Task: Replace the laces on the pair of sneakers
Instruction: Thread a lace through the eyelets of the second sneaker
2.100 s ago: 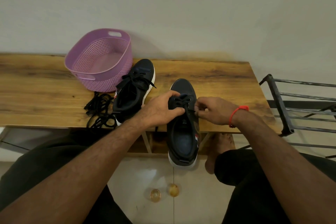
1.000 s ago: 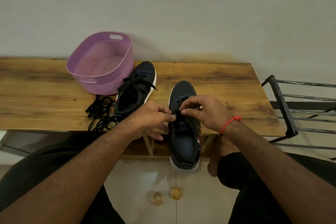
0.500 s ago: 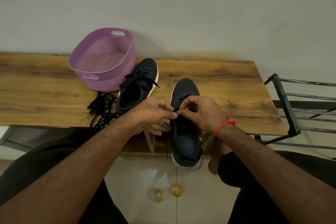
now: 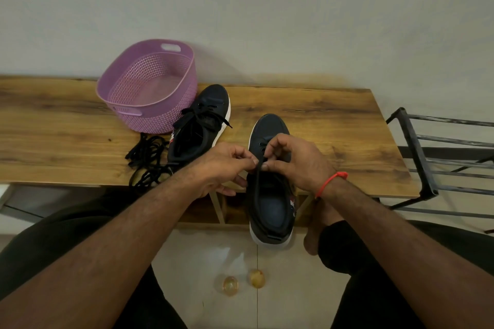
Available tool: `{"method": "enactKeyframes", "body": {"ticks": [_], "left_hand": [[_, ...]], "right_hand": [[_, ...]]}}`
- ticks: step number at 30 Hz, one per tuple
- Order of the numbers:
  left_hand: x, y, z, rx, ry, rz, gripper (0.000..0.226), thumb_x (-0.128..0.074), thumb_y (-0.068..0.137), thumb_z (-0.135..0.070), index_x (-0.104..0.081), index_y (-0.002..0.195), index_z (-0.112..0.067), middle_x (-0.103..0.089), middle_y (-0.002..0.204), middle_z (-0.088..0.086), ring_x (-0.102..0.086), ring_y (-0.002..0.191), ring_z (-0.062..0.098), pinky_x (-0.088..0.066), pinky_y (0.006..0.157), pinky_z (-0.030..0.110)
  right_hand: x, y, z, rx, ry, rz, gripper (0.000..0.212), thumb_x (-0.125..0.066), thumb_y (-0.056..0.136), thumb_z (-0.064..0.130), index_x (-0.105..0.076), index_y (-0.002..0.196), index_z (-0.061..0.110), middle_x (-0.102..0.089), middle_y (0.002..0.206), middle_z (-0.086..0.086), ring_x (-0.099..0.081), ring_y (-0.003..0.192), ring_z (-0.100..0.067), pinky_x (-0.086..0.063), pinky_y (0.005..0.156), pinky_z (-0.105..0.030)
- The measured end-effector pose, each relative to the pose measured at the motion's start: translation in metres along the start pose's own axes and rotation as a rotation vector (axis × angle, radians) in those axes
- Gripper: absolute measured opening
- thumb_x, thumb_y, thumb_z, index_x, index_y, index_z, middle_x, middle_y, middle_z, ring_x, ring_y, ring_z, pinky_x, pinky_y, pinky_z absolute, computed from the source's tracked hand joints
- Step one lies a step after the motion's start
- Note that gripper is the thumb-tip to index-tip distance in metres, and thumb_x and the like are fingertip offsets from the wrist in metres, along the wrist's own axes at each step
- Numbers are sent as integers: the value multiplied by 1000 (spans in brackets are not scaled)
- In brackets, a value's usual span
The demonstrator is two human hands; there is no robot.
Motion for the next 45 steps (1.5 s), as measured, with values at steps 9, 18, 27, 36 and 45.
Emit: {"method": "enactKeyframes", "body": {"ticks": [9, 18, 27, 36, 45], "left_hand": [[1, 2, -4, -149, 377, -178, 26, -63, 99, -31, -61, 125, -31, -60, 121, -8, -66, 98, 14, -60, 74, 34], [-15, 6, -1, -231, 477, -233, 13, -60, 97, -26, -62, 85, -25, -63, 101, -3, -62, 82, 9, -55, 61, 23], [6, -3, -18, -259, 195, -342, 3, -56, 101, -28, -58, 100, -27, -67, 87, -3, -63, 80, 11, -47, 66, 27], [59, -74, -77, -465, -147, -365, 23, -54, 104, -22, -76, 105, -29, -65, 71, -15, -50, 57, -5, -41, 51, 10], [85, -157, -177, -570, -366, -165, 31, -49, 101, -11, -74, 116, -19, -76, 115, -3, -50, 67, 7, -40, 60, 25]], "right_hand": [[42, 5, -14, -128, -31, -111, 2, -70, 91, 25, -69, 89, 26, -67, 85, 10, -60, 80, -1, -45, 66, -11], [44, 6, -17, -181, 94, -161, 2, -67, 93, 25, -67, 91, 25, -72, 78, 5, -64, 70, 0, -46, 62, -12], [54, 6, -8, -201, 203, -213, 4, -66, 95, 25, -66, 95, 21, -74, 77, 2, -66, 66, -5, -46, 57, -12], [128, 3, 63, -2, 685, -562, 7, -60, 99, 18, -59, 102, 12, -63, 72, 0, -54, 51, -16, -39, 40, -25], [190, -2, 169, 209, 656, -652, 4, -67, 94, 22, -66, 92, 19, -54, 75, 6, -53, 71, -14, -55, 65, -31]]}}
Point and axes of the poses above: each hand's wrist, its own y-axis towards the middle knuckle, its own x-axis out of the back of the hand, z = x × y, the point moved 4 cm from there along y, towards the middle knuckle
